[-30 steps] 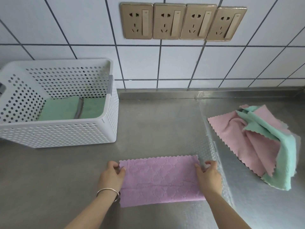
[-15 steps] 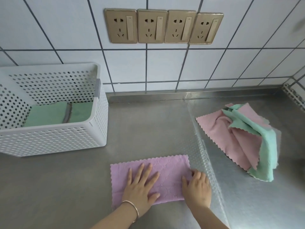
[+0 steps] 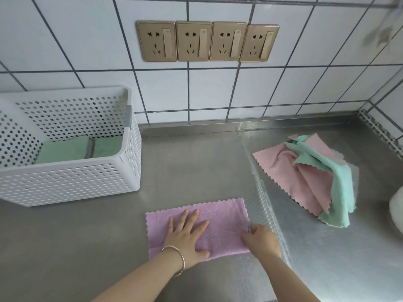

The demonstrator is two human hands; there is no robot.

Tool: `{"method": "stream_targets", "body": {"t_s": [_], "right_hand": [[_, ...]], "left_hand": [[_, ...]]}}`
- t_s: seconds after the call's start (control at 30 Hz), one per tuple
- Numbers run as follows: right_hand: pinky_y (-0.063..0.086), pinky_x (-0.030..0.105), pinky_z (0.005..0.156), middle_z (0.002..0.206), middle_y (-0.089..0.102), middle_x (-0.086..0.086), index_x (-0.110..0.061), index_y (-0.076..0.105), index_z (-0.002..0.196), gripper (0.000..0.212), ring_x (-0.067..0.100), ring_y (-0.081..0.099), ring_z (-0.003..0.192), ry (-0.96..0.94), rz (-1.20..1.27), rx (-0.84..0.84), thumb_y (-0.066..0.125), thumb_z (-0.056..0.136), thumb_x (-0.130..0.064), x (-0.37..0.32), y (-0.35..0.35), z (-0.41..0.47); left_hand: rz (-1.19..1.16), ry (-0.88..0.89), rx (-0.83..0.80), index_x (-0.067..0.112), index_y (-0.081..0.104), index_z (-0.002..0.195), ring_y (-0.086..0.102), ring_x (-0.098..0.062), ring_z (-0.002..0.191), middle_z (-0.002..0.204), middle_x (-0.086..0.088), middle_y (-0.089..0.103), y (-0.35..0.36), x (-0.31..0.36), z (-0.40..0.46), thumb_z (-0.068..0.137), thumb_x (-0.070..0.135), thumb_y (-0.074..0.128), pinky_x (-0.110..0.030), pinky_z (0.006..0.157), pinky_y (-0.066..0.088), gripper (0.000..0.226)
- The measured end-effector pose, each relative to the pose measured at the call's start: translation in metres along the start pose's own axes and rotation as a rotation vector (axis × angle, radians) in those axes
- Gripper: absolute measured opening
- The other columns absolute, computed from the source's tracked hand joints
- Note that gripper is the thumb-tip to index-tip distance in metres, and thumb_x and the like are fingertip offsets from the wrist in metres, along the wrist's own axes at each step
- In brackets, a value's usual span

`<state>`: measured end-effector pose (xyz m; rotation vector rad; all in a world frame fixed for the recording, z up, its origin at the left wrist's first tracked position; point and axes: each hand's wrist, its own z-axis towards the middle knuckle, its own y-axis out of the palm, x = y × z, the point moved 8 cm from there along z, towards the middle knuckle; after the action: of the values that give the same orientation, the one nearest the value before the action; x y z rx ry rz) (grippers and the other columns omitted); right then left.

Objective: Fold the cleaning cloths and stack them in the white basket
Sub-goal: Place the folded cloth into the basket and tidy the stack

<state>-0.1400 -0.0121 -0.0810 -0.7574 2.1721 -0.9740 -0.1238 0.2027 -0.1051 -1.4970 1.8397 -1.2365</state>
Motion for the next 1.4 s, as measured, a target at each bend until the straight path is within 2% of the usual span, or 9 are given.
{"method": "stream_targets", "body": {"t_s": [0.1,0.2,0.33,0.47,0.6,0.77,1.0,1.1,1.4], "right_hand": [[0.036,0.026,0.056,0.071,0.053,-0.002,-0.016,0.048,0.085,0.007,0.023,0.056,0.071,-0.167,0.102,0.179,0.054,0.083,-0.018,-0.022,-0.014,-0.016],[0.040,0.030,0.056,0.072,0.056,0.001,-0.011,0.054,0.086,0.009,0.028,0.058,0.067,-0.393,0.162,0.339,0.059,0.078,-0.009,-0.058,-0.020,-0.045],[0.035,0.025,0.046,0.063,0.052,-0.001,-0.015,0.053,0.070,0.007,0.019,0.049,0.052,-0.916,0.045,0.531,0.055,0.063,-0.014,-0.117,-0.006,-0.102],[0.031,0.025,0.062,0.089,0.049,-0.001,-0.019,0.047,0.087,0.026,0.019,0.041,0.074,-1.181,-0.034,0.546,0.049,0.062,-0.017,-0.132,0.025,-0.129],[0.033,0.029,0.080,0.128,0.042,0.003,-0.014,0.044,0.123,0.070,0.020,0.044,0.102,-1.086,-0.218,0.415,0.045,0.053,-0.024,-0.116,0.061,-0.111],[0.015,0.032,0.109,0.153,0.014,0.001,-0.012,0.034,0.138,0.074,0.017,0.009,0.144,-1.003,-0.363,0.249,0.029,0.064,-0.016,-0.098,0.096,-0.082],[0.004,0.033,0.110,0.157,-0.001,0.001,-0.013,0.003,0.149,0.086,0.016,-0.007,0.145,-1.055,-0.411,0.245,0.027,0.067,-0.011,-0.100,0.112,-0.080],[0.004,0.033,0.111,0.157,-0.003,0.001,-0.012,0.001,0.149,0.086,0.016,-0.006,0.145,-1.078,-0.426,0.255,0.028,0.067,-0.010,-0.102,0.116,-0.079],[0.005,0.034,0.108,0.157,-0.008,0.002,-0.012,0.012,0.149,0.084,0.015,-0.010,0.144,-1.053,-0.458,0.186,0.029,0.066,-0.017,-0.102,0.120,-0.076]], "left_hand": [[-0.237,-0.011,0.193,0.033,0.030,0.142,0.004,-0.013,0.145,0.156,0.010,0.015,-0.034,0.003,-0.007,0.090,0.050,0.042,-0.037,0.119,0.005,0.056],[-0.770,-0.118,0.292,0.027,0.055,0.128,0.043,-0.011,0.129,0.136,0.008,0.052,-0.059,0.003,-0.017,0.092,0.043,0.048,-0.022,0.106,0.030,0.040],[-1.359,-0.277,0.207,0.021,0.066,0.062,0.061,-0.022,0.077,0.072,-0.003,0.066,-0.063,0.000,-0.020,0.082,0.041,0.060,-0.030,0.077,0.048,0.028],[-1.302,-0.337,0.267,0.012,0.053,0.066,0.044,-0.022,0.063,0.061,-0.006,0.051,-0.056,-0.027,-0.031,0.092,0.004,0.046,-0.028,0.061,0.035,0.028],[-1.310,-0.465,0.333,0.016,0.054,0.066,0.036,-0.021,0.057,0.056,-0.005,0.042,-0.030,-0.068,-0.050,0.093,0.012,0.048,-0.028,0.059,0.032,0.029],[-1.099,-0.544,0.424,0.019,0.041,0.056,0.030,-0.021,0.057,0.051,0.002,0.035,-0.023,-0.095,-0.062,0.092,0.014,0.049,-0.030,0.051,0.024,0.038],[-0.983,-0.699,0.433,0.011,0.063,0.087,0.043,-0.024,0.071,0.070,-0.006,0.055,-0.002,-0.115,-0.073,0.094,0.017,0.048,-0.026,0.062,0.031,0.018],[-1.006,-0.732,0.473,0.010,0.065,0.108,0.049,-0.021,0.080,0.097,-0.010,0.067,0.002,-0.119,-0.077,0.094,0.018,0.047,-0.022,0.069,0.033,0.023],[-0.936,-0.727,0.489,0.013,0.063,0.110,0.058,-0.024,0.090,0.106,-0.004,0.069,0.007,-0.124,-0.075,0.093,0.021,0.051,-0.022,0.070,0.035,0.023]]}}
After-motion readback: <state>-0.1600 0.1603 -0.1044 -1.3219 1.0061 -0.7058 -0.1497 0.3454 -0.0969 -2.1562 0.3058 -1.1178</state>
